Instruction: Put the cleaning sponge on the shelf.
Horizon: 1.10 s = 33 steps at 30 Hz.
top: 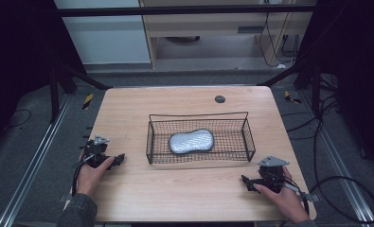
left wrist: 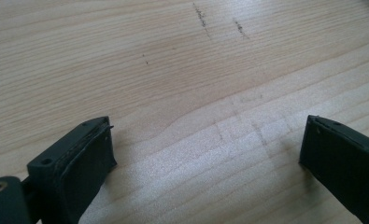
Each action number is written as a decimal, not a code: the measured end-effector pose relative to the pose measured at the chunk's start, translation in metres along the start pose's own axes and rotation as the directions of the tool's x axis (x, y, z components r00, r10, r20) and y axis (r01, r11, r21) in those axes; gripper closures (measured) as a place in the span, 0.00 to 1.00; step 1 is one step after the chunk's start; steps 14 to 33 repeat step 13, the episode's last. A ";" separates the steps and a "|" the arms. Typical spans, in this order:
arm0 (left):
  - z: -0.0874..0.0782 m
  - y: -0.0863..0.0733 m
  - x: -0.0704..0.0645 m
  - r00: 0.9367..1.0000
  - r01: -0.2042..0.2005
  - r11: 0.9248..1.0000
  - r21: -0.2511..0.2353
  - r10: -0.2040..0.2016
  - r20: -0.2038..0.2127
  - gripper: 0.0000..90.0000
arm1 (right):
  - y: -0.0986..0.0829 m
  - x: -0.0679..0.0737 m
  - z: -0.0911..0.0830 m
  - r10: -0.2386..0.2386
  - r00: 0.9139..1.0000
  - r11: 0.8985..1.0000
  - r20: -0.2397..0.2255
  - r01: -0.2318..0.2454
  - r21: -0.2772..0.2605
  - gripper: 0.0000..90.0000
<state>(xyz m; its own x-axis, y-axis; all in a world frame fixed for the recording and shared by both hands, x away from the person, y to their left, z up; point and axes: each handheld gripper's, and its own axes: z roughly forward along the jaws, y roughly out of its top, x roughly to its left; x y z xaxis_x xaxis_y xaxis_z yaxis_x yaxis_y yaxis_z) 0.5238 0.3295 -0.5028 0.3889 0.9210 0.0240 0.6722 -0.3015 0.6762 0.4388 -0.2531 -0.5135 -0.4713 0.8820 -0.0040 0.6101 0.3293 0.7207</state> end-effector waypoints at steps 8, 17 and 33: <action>0.004 -0.003 -0.001 1.000 0.009 0.999 -0.045 -0.009 -0.001 0.00 | 0.000 0.000 0.000 -0.006 1.000 1.000 0.001 0.006 -0.002 0.00; 0.004 -0.003 -0.001 1.000 0.009 0.999 -0.045 -0.009 -0.001 0.00 | 0.000 0.000 0.000 -0.002 1.000 1.000 0.000 0.002 0.000 0.00; 0.004 -0.003 -0.001 1.000 0.009 0.999 -0.045 -0.009 -0.001 0.00 | 0.000 0.000 0.000 -0.002 1.000 1.000 0.000 0.002 0.000 0.00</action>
